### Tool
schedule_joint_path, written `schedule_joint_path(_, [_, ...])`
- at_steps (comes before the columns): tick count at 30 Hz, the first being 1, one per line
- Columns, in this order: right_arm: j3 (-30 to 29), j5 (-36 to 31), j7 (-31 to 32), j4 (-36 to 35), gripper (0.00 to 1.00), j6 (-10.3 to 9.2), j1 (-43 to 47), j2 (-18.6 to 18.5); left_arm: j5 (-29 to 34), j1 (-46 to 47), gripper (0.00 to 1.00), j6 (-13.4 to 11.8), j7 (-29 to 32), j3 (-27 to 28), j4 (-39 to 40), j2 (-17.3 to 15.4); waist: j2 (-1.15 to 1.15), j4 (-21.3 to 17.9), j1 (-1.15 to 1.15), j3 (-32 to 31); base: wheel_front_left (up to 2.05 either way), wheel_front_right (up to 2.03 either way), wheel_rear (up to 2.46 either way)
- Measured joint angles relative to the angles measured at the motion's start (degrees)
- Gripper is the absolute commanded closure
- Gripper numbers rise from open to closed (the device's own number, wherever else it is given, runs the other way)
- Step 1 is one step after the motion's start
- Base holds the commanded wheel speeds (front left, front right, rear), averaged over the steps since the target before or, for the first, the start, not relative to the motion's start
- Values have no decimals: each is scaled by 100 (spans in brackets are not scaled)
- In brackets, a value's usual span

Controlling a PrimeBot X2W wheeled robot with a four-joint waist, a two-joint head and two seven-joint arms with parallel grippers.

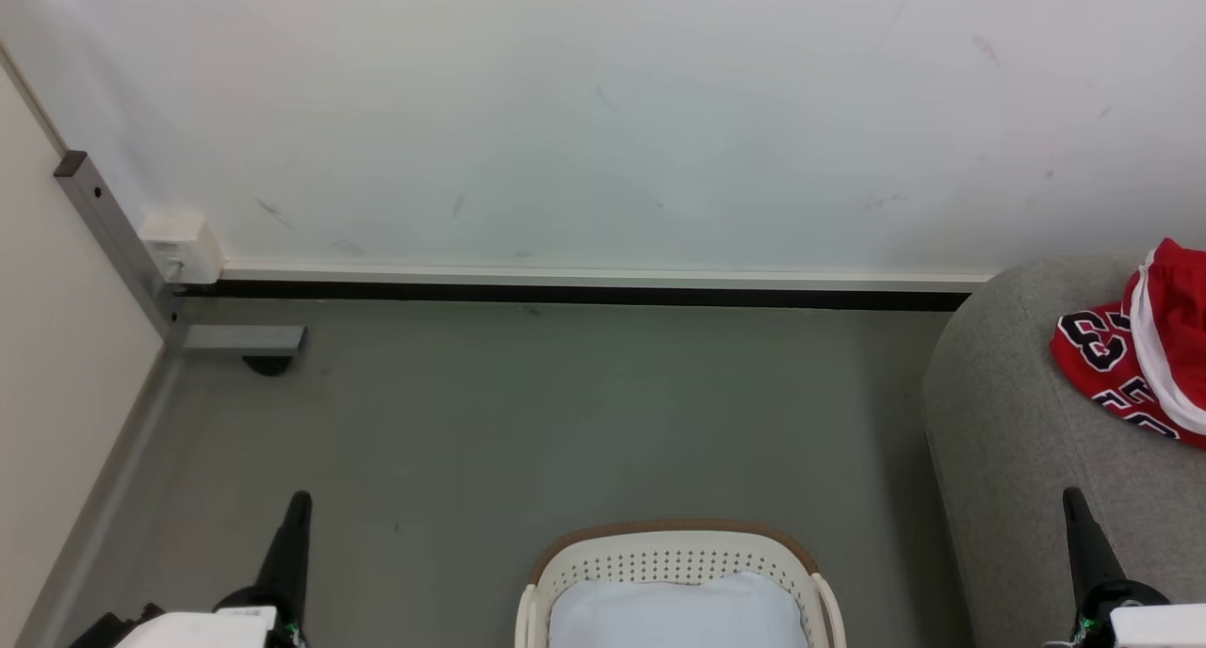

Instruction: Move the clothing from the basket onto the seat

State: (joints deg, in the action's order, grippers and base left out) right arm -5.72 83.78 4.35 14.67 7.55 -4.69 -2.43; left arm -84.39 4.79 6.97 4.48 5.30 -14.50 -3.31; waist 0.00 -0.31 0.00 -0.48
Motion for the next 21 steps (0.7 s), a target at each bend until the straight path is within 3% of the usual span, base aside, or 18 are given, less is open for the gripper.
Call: schedule_joint_path(21, [-71,844,218,-49,100,0,-113,-19,-756,118,100,41,205,126,35,52,0,31,0,66,0,0,0])
